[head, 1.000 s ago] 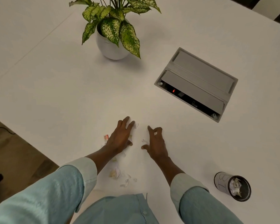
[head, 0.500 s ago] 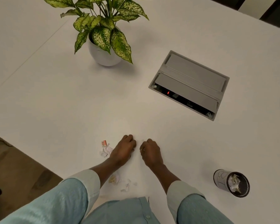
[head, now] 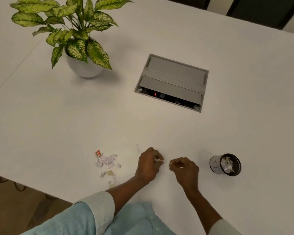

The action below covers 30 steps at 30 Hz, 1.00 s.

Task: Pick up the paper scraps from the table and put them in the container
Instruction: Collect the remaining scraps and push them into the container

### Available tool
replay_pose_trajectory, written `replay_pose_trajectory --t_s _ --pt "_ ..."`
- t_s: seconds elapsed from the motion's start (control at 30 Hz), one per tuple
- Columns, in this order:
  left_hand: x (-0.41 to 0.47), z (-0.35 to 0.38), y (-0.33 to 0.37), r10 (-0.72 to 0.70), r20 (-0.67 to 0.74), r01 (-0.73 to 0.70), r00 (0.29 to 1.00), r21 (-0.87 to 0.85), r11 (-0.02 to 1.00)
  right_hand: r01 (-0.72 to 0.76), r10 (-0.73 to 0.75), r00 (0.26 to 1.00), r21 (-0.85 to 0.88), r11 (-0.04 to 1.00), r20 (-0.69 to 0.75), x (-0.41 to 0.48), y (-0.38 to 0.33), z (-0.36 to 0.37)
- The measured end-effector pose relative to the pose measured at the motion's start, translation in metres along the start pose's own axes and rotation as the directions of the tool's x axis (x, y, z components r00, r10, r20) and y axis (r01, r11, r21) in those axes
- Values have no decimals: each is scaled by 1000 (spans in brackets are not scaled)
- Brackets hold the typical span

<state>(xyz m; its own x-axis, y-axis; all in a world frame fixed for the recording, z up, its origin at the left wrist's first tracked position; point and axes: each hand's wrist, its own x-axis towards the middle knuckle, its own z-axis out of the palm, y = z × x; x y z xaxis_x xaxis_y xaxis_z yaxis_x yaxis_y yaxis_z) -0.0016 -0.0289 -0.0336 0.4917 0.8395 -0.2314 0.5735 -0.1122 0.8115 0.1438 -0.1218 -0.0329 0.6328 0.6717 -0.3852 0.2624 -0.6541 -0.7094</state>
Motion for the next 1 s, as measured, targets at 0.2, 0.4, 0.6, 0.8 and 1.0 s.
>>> replay_pose_trajectory --t_s 0.2,0.4,0.6,0.8,1.0 --pt "9 55 79 125 88 -116 988 -99 988 -133 201 954 288 948 -223 -17 20 -83" --pt "26 115 149 250 248 -248 936 -40 968 -159 320 835 362 919 -448 -11 43 -150" --pt "45 157 183 274 366 -308 889 38 951 -178 258 825 202 963 -502 11 61 -180" --pt "44 168 185 325 477 -384 817 28 923 -66 64 864 12 998 -499 18 75 -180" --pt "34 142 146 371 321 -430 872 136 893 39 -95 846 -117 992 -525 5 82 -165"
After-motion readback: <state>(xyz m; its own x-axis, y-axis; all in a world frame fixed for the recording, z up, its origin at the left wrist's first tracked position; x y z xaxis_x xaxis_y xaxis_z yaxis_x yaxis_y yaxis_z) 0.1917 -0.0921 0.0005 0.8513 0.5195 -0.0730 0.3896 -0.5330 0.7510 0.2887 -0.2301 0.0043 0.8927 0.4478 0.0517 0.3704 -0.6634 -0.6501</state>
